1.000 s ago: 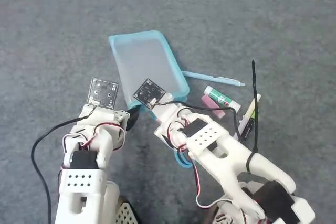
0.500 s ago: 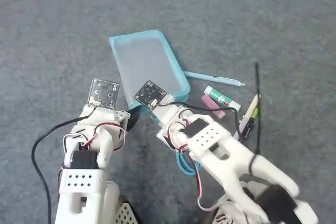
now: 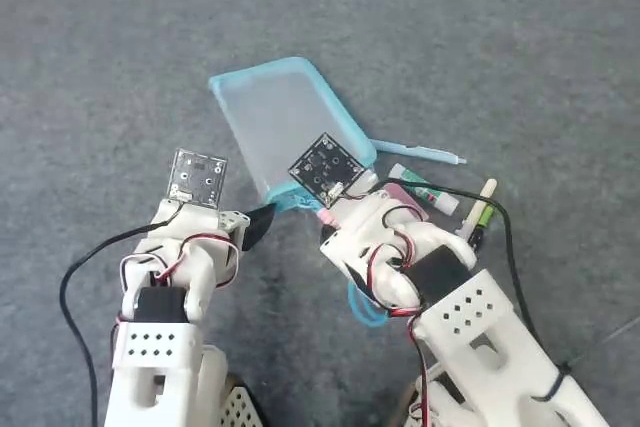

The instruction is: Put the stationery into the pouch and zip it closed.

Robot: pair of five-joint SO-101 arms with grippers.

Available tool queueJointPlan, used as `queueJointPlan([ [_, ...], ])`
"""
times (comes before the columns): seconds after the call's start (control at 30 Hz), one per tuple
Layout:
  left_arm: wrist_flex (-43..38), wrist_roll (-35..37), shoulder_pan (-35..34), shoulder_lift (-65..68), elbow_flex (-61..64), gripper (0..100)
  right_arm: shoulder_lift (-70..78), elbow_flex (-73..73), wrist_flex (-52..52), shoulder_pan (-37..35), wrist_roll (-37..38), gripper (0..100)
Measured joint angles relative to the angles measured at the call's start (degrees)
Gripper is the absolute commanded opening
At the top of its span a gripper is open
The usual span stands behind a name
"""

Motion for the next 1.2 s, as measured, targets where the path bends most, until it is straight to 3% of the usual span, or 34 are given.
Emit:
queueJointPlan([
  [0.5,-1.85,0.7,0.97,0.0,0.0,35,-0.7,-5.89,10.29,-6.24,2.11,0.6],
  [0.8,-2.11,2.9,0.09,0.0,0.0,35,-1.14,-6.51,15.65,-13.54,5.45,0.6],
  [1.03,-2.11,3.34,0.09,0.0,0.0,35,-1.14,-6.42,15.65,-13.45,5.63,0.9],
  [1.2,-2.11,5.19,-5.54,0.0,-0.88,35,1.32,0.97,4.48,-13.54,2.2,1.0],
])
